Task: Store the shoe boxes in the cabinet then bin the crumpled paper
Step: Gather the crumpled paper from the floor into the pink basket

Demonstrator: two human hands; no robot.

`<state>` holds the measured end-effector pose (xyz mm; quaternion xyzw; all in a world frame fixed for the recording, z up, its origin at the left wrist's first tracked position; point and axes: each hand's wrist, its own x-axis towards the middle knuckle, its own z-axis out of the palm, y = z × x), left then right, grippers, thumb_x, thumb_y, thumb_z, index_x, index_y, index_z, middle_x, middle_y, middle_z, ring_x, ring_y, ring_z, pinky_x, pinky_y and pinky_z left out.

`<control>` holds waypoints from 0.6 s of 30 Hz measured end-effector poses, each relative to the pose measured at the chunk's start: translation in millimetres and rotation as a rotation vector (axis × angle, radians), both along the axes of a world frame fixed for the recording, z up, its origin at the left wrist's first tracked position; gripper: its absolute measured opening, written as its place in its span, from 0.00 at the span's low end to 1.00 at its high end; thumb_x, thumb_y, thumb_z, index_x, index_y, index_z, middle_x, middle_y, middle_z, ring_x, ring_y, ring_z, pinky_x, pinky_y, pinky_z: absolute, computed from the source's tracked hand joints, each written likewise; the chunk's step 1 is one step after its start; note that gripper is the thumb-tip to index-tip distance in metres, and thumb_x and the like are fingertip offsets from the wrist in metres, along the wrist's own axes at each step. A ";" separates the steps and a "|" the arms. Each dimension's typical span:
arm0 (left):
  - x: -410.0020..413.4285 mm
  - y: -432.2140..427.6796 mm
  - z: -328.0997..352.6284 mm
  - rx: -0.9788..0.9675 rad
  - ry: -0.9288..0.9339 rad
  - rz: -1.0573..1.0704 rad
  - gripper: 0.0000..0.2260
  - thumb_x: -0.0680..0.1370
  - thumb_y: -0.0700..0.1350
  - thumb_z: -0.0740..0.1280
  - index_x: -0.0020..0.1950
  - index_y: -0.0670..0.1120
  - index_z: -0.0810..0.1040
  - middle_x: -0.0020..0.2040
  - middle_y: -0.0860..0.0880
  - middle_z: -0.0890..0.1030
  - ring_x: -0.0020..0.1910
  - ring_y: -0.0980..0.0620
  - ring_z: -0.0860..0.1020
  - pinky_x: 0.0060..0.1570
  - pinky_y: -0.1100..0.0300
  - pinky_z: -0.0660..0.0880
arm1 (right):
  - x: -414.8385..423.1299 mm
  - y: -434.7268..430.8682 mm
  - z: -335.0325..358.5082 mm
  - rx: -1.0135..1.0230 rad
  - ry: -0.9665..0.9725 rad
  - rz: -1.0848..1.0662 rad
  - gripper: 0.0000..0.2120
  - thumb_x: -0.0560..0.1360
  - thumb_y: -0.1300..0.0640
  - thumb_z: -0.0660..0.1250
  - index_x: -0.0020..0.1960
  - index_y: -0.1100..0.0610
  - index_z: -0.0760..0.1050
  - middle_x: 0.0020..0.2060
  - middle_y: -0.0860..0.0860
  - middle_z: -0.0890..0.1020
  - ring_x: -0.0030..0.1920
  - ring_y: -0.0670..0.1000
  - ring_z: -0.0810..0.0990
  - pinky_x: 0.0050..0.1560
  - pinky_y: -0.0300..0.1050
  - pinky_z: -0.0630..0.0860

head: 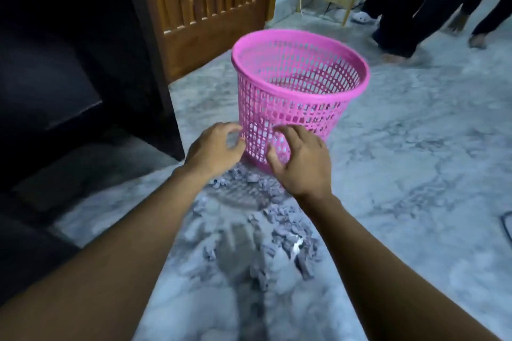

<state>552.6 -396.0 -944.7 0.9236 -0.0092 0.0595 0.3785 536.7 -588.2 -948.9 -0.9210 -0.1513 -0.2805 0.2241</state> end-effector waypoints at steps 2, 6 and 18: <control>-23.6 -5.2 -33.3 0.001 0.052 0.059 0.18 0.77 0.52 0.66 0.67 0.51 0.75 0.66 0.49 0.76 0.64 0.48 0.75 0.60 0.55 0.73 | -32.3 -2.9 -43.6 0.046 0.090 -0.025 0.19 0.73 0.46 0.67 0.59 0.56 0.81 0.52 0.53 0.83 0.51 0.58 0.81 0.51 0.52 0.77; -70.1 -17.0 -110.4 0.121 0.170 0.163 0.27 0.75 0.60 0.65 0.72 0.51 0.70 0.68 0.46 0.73 0.67 0.44 0.71 0.64 0.50 0.71 | -82.0 -14.4 -109.9 0.062 0.280 -0.115 0.23 0.71 0.40 0.69 0.60 0.53 0.80 0.55 0.52 0.82 0.54 0.54 0.81 0.53 0.49 0.77; -171.7 -70.2 -214.6 0.343 0.188 -0.006 0.47 0.66 0.78 0.58 0.79 0.55 0.56 0.79 0.41 0.54 0.79 0.42 0.51 0.76 0.45 0.45 | -126.6 -64.4 -183.1 0.113 0.486 -0.393 0.42 0.68 0.30 0.69 0.75 0.51 0.66 0.74 0.59 0.66 0.73 0.59 0.65 0.69 0.63 0.68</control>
